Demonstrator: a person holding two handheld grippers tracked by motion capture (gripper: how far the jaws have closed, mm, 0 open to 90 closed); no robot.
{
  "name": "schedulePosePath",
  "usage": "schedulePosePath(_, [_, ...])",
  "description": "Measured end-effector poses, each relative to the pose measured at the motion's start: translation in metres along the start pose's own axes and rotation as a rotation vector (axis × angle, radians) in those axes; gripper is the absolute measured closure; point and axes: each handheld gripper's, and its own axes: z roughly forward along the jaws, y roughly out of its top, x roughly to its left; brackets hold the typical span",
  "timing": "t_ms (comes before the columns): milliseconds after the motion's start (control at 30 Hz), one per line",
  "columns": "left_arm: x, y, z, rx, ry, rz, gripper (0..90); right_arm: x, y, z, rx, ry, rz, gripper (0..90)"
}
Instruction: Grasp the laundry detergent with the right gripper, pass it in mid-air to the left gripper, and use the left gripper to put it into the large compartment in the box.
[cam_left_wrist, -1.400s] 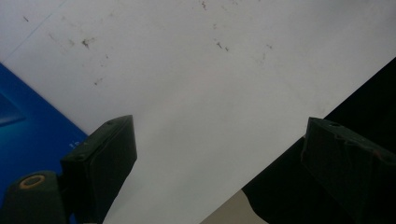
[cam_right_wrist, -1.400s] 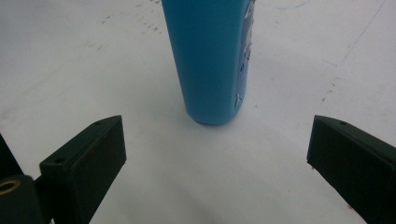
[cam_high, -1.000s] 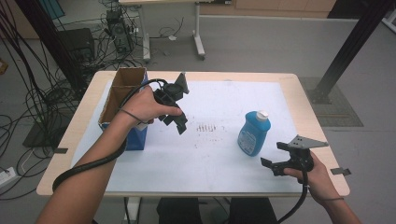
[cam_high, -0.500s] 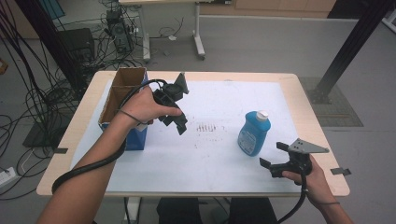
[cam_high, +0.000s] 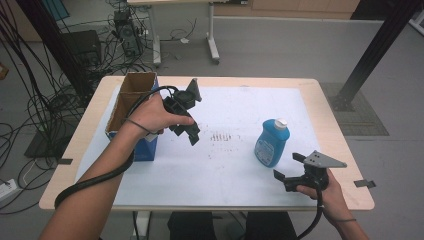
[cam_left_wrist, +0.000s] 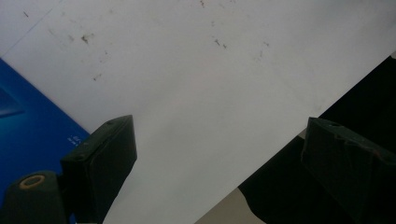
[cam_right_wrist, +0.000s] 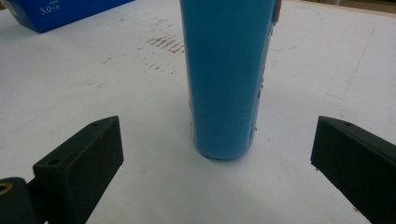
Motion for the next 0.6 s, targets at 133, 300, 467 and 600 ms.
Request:
schedulePosePath(133, [-0.001, 0.001, 0.0, 0.0, 0.001, 0.0, 10.7, 0.0, 0.0, 0.004, -0.013, -0.005, 0.008, 2.0])
schedulePosePath(300, [-0.002, 0.002, 0.0, 0.001, 0.001, 0.005, 10.7, 0.001, 0.0, 0.01, -0.021, -0.009, 0.007, 2.0])
schedulePosePath(467, [-0.002, 0.002, -0.001, -0.002, -0.001, 0.007, 10.7, 0.001, 0.001, 0.015, -0.031, -0.017, 0.012, 2.0])
schedulePosePath(600, [-0.003, 0.002, -0.001, -0.004, 0.0, 0.005, 10.7, 0.001, 0.001, 0.019, -0.037, -0.021, 0.011, 2.1])
